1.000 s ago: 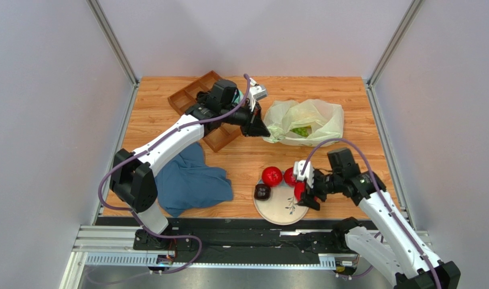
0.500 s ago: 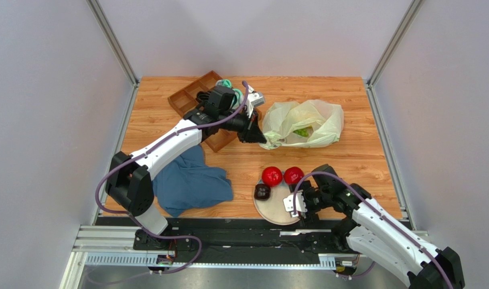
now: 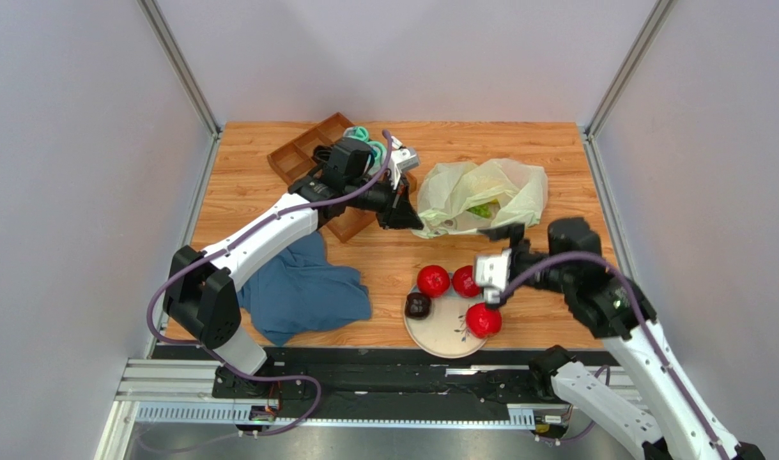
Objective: Take the fake fruits out of the plastic bag
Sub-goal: Place the fake fruit on the plate, then adjust the plastic bag at the center of the board.
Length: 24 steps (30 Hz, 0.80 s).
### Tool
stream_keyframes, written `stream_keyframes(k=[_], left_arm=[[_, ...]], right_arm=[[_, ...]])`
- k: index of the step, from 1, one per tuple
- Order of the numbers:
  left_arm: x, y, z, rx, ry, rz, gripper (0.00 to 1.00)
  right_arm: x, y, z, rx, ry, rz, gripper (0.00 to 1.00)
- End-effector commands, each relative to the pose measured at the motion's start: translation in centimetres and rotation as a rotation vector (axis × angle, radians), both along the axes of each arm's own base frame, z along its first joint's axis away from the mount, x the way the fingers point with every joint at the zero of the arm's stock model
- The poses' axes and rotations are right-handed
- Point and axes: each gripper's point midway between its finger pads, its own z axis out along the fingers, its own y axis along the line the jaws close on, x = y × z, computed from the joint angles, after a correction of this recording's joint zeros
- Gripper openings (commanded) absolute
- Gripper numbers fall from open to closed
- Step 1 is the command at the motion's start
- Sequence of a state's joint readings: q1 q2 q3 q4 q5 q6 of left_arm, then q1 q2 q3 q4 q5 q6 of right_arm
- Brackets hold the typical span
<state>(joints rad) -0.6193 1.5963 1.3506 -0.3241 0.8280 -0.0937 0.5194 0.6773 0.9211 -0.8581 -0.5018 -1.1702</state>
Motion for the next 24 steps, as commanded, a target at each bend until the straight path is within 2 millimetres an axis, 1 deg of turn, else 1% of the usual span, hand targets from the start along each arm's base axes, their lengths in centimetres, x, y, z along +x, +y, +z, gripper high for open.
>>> stream_keyframes(k=[1, 2, 3, 4, 6, 7, 8, 9, 10, 11, 13, 14, 16, 17, 19, 20, 21, 22, 23, 24], left_arm=[[-0.4, 0.1, 2.6, -0.053, -0.058, -0.017, 0.00], [-0.4, 0.1, 2.9, -0.058, -0.065, -0.020, 0.00], [-0.5, 0.1, 3.0, -0.061, -0.070, -0.022, 0.00], [-0.5, 0.1, 3.2, -0.064, -0.077, -0.023, 0.00], [-0.4, 0.1, 3.5, -0.068, -0.092, -0.025, 0.00], [-0.4, 0.2, 3.4, -0.066, -0.097, -0.024, 0.00], [-0.4, 0.1, 3.3, -0.066, -0.099, -0.023, 0.00], [-0.1, 0.1, 3.6, -0.074, -0.110, -0.014, 0.00], [0.0, -0.1, 3.6, -0.077, -0.109, -0.008, 0.00], [0.2, -0.1, 4.3, -0.087, -0.112, -0.001, 0.00], [0.0, -0.1, 4.8, -0.086, -0.105, -0.001, 0.00], [-0.1, 0.0, 5.2, -0.083, -0.114, -0.006, 0.00], [0.1, 0.2, 5.0, -0.066, -0.119, 0.010, 0.00], [0.0, 0.5, 4.4, -0.045, -0.125, 0.000, 0.00], [-0.2, 0.8, 3.6, -0.022, -0.135, -0.016, 0.00], [-0.3, 1.1, 2.9, 0.001, -0.120, -0.004, 0.00], [-0.2, 1.3, 2.7, 0.015, -0.137, -0.006, 0.00], [-0.4, 1.5, 2.6, 0.025, -0.159, -0.024, 0.00], [-0.7, 1.8, 2.9, 0.036, -0.163, -0.035, 0.00], [-0.6, 2.1, 3.1, 0.045, -0.180, -0.028, 0.00]], right_arm=[[8.6, 0.3, 6.8, 0.227, 0.118, -0.275, 0.84], [10.4, 0.2, 7.8, 0.253, 0.133, -0.321, 0.80], [12.2, 0.3, 7.6, 0.262, 0.182, -0.366, 0.76], [15.1, 0.5, 7.5, 0.271, 0.239, -0.418, 0.67], [17.3, 0.7, 5.3, 0.220, 0.317, -0.465, 0.57], [19.1, 1.2, 3.7, 0.185, 0.370, -0.479, 0.49], [19.0, 1.0, 1.9, 0.133, 0.425, -0.489, 0.43], [19.2, 0.9, 0.7, 0.100, 0.455, -0.498, 0.37], [19.5, 0.7, -1.7, 0.046, 0.504, -0.515, 0.33], [19.0, -0.5, -3.5, -0.019, 0.546, -0.568, 0.30], [17.8, -1.7, -5.3, -0.068, 0.613, -0.597, 0.25], [16.1, -2.2, -6.6, -0.102, 0.666, -0.587, 0.24], [14.6, -3.2, -7.5, -0.109, 0.704, -0.594, 0.24], [12.8, -3.3, -8.2, -0.107, 0.745, -0.569, 0.24], [11.6, -4.1, -10.1, -0.149, 0.745, -0.552, 0.24], [13.4, -4.9, -10.7, -0.151, 0.670, -0.618, 0.24], [13.5, -5.5, -12.2, -0.150, 0.695, -0.690, 0.24], [15.4, -5.9, -12.3, -0.128, 0.650, -0.739, 0.24], [16.4, -6.9, -14.1, -0.175, 0.661, -0.801, 0.24], [17.9, -7.5, -14.1, -0.181, 0.642, -0.847, 0.25]])
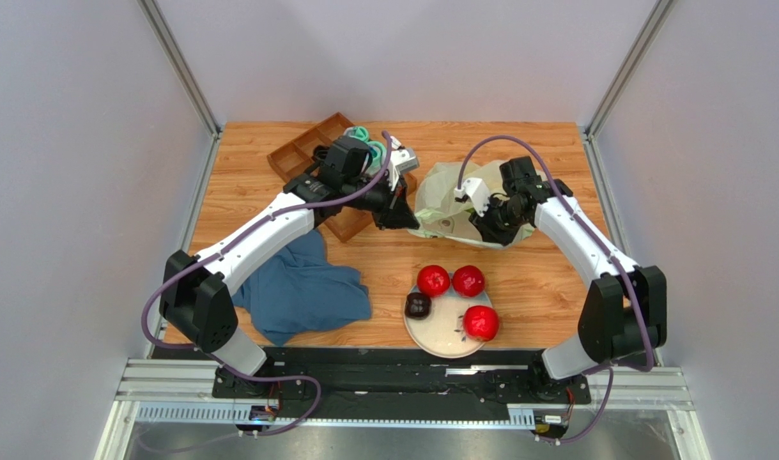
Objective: Take the fake fruits out of the plastic bag
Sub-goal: Adjust the plastic bag at the center of the board.
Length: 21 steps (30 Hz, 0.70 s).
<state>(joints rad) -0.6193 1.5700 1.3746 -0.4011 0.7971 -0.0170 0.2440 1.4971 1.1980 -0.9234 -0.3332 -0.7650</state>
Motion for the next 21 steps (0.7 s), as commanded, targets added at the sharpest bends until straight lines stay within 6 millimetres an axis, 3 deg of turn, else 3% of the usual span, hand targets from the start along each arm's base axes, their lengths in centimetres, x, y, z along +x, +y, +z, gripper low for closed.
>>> stream_keyframes(k=[1, 2, 3, 5, 6, 8, 10, 11, 12, 14, 17, 21], left_arm=[[-0.4, 1.4, 3.5, 0.010, -0.157, -0.019, 0.00], [-0.2, 1.7, 4.1, 0.010, -0.178, -0.001, 0.00], [0.0, 1.9, 4.8, 0.002, -0.211, 0.011, 0.00], [0.1, 2.2, 6.9, -0.033, -0.291, 0.023, 0.00], [0.1, 2.3, 7.5, -0.042, -0.312, 0.025, 0.00], [-0.3, 2.4, 8.1, -0.059, -0.360, 0.001, 0.00], [-0.7, 2.6, 7.7, -0.060, -0.339, 0.006, 0.00], [-1.1, 2.6, 7.4, -0.060, -0.321, -0.006, 0.00], [-1.4, 2.7, 6.9, -0.052, -0.306, -0.013, 0.00], [-2.1, 3.0, 5.4, -0.035, -0.268, -0.018, 0.00], [-2.3, 3.1, 3.2, -0.016, -0.234, -0.010, 0.00], [-2.2, 3.1, 1.6, -0.009, -0.176, 0.025, 0.00]], right_arm=[[7.0, -3.6, -1.4, -0.178, -0.125, -0.206, 0.26], [8.0, -4.4, -1.9, -0.221, -0.110, -0.249, 0.27], [10.4, -5.3, -1.6, -0.222, -0.111, -0.323, 0.29], [13.3, -8.0, -0.6, -0.249, -0.170, -0.464, 0.34], [15.6, -9.0, 1.3, -0.210, -0.225, -0.544, 0.37], [18.3, -10.4, 4.0, -0.216, -0.349, -0.600, 0.44], [19.8, -11.5, 8.0, -0.229, -0.466, -0.653, 0.48], [19.6, -11.6, 9.2, -0.221, -0.484, -0.662, 0.49], [19.0, -11.4, 9.8, -0.206, -0.490, -0.658, 0.49], [15.0, -10.1, 9.2, -0.154, -0.438, -0.601, 0.50], [7.9, -9.4, 3.4, -0.202, -0.327, -0.519, 0.54], [1.2, -8.6, -0.7, -0.199, -0.203, -0.447, 0.58]])
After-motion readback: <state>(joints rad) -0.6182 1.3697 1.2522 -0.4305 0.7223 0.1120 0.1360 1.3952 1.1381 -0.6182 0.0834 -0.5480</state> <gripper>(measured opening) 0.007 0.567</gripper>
